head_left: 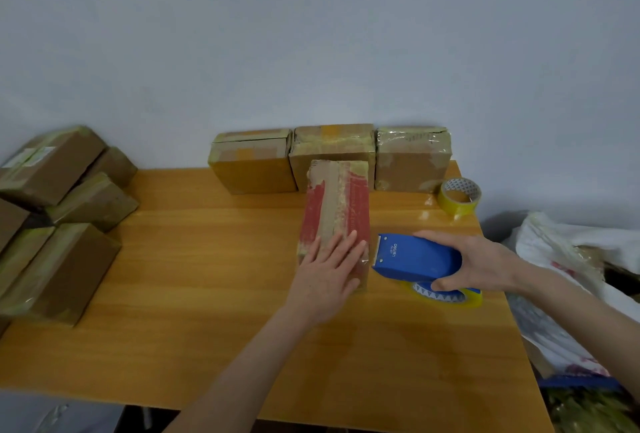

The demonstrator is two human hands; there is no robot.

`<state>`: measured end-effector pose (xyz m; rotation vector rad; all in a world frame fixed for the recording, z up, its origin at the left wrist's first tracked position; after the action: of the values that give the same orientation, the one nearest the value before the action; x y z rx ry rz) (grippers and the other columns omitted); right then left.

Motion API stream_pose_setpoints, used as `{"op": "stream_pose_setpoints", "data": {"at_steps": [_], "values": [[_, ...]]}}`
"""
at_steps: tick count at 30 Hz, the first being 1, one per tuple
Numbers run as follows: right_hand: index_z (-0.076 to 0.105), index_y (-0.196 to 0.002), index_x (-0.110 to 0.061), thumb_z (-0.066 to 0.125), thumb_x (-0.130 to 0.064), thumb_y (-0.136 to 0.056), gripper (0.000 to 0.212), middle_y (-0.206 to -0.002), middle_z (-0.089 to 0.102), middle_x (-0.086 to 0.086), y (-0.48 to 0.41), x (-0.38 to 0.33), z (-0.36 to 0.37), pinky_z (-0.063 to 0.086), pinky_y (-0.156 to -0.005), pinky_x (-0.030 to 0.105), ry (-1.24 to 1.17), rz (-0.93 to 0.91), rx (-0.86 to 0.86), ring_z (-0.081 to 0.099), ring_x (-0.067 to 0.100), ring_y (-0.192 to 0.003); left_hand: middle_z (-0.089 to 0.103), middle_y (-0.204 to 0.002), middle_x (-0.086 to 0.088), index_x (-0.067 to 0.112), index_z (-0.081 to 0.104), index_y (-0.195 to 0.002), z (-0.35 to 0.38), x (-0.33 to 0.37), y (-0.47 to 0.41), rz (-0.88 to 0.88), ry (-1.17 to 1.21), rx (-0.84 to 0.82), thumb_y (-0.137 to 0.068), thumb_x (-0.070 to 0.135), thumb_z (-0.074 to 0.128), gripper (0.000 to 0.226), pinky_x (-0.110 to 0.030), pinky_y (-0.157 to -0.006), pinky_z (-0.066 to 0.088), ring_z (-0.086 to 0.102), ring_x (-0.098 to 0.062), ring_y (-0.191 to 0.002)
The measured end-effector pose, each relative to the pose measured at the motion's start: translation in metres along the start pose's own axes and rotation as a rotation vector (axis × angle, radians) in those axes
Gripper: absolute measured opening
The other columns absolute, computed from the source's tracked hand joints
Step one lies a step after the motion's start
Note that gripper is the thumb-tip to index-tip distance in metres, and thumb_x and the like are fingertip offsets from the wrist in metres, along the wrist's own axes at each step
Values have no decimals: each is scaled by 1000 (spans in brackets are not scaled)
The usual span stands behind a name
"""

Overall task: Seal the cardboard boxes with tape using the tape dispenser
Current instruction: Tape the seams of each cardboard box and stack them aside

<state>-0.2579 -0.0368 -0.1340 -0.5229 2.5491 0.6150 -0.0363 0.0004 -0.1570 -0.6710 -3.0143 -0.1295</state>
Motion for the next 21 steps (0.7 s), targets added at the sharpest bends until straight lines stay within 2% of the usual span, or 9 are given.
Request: {"op": "stream_pose_setpoints", "data": {"at_steps": [3,7,15,18,21], "values": [[20,-120,-75,75,-50,-69,79,-118,56,-22,4,5,-3,53,-84,34,-42,-21,-7,58,8,-101,-15,-157,12,35,-14,-146,7,-8,-1,0,-20,-35,-83,56,-8,67,-39,-121,-7,-18,-10,-145],[21,-119,-78,73,-50,-67,79,-120,54,-23,10,21,-6,53,-86,36,-82,-12,-34,58,10,-104,-11,-157,12,35,-8,-149,6,-7,-3,3,-24,-33,-84,57,-2,68,-37,-121,-7,-14,-9,-146],[25,-123,-67,79,-25,-76,83,-123,50,-22,13,30,-5,52,-89,27,-149,-38,-68,55,7,-108,-10,-159,13,34,-4,-151,5,-5,-2,1,19,-27,-84,58,-1,71,-32,-118,-12,-16,-7,-145],[23,-125,-65,76,-26,-76,82,-119,47,-25,13,33,-4,52,-81,23,-70,-16,-103,55,3,-99,-9,-158,14,34,0,-152,4,-7,-3,1,32,-27,-84,59,-1,73,-31,-118,-12,-16,-6,-145],[18,-138,-59,73,-31,-76,87,-115,49,-22,13,33,1,48,-71,18,54,34,-110,54,3,-93,-6,-159,14,34,3,-152,3,-8,-3,0,48,-13,-86,59,3,71,-31,-118,-12,-14,-5,-145]]}}
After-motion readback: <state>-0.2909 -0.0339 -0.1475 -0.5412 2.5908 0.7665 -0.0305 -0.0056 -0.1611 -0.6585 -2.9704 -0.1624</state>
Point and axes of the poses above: each hand's wrist, its own y-axis away from the middle knuckle, its own z-axis out of the palm, x = y × z, the point moved 7 cm from there along -y, towards the middle knuckle
